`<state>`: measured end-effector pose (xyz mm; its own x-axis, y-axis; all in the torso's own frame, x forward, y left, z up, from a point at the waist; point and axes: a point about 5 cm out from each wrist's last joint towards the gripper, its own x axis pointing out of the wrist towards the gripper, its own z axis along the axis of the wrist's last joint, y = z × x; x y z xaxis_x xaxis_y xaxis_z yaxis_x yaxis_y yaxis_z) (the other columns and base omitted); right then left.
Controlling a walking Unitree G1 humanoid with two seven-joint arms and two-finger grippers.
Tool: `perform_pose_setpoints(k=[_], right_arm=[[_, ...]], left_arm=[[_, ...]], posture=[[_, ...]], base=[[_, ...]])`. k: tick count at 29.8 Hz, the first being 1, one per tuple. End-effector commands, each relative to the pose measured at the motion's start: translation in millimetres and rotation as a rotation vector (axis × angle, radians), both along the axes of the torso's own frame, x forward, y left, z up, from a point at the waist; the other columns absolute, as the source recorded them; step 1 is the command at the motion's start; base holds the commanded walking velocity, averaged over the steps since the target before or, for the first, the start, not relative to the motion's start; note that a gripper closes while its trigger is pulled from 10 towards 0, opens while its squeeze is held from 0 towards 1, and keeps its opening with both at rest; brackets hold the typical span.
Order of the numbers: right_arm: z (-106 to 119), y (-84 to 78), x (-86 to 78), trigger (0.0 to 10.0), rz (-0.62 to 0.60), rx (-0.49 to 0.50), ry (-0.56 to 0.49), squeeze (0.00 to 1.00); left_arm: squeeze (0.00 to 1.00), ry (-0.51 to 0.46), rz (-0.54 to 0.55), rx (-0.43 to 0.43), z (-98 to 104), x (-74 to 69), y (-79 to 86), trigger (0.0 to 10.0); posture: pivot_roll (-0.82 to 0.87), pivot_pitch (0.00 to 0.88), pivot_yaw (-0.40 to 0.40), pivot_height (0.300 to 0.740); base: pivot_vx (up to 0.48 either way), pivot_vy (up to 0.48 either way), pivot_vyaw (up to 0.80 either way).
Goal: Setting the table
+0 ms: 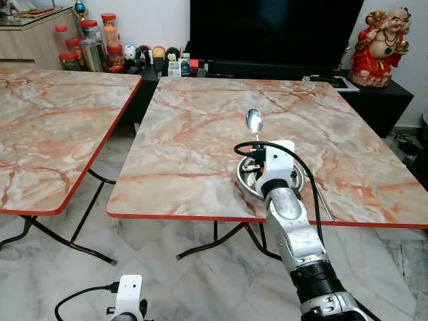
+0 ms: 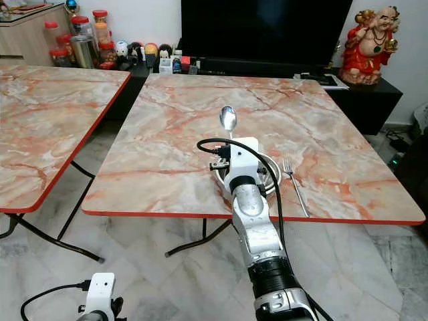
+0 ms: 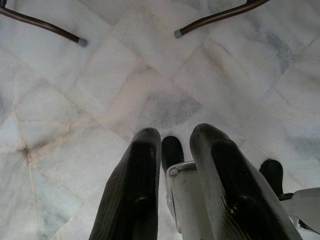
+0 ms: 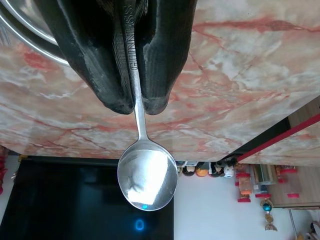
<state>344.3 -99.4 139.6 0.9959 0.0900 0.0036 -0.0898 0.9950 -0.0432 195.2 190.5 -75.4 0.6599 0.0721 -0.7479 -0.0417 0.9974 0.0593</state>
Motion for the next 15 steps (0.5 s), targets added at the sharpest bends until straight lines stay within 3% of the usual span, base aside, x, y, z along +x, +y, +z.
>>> perform_pose_setpoints(k=[1, 15], right_arm=[[5.0, 1.9, 2.4, 10.0, 0.005, -0.006, -0.016, 0.0], [4.7, 1.9, 2.3, 10.0, 0.009, -0.007, -0.018, 0.0]], left_arm=[[0.0, 0.004, -0.022, 0.003, -0.1, 0.8, -2.6, 10.0], [0.0, 0.004, -0.021, 0.005, 0.0, 1.0, -3.0, 10.0]], posture=[[0.04, 0.0, -0.056, 0.74], [0.04, 0.0, -0.059, 0.74]], base=[[0.0, -0.27, 0.0], [0.0, -0.316, 0.0]])
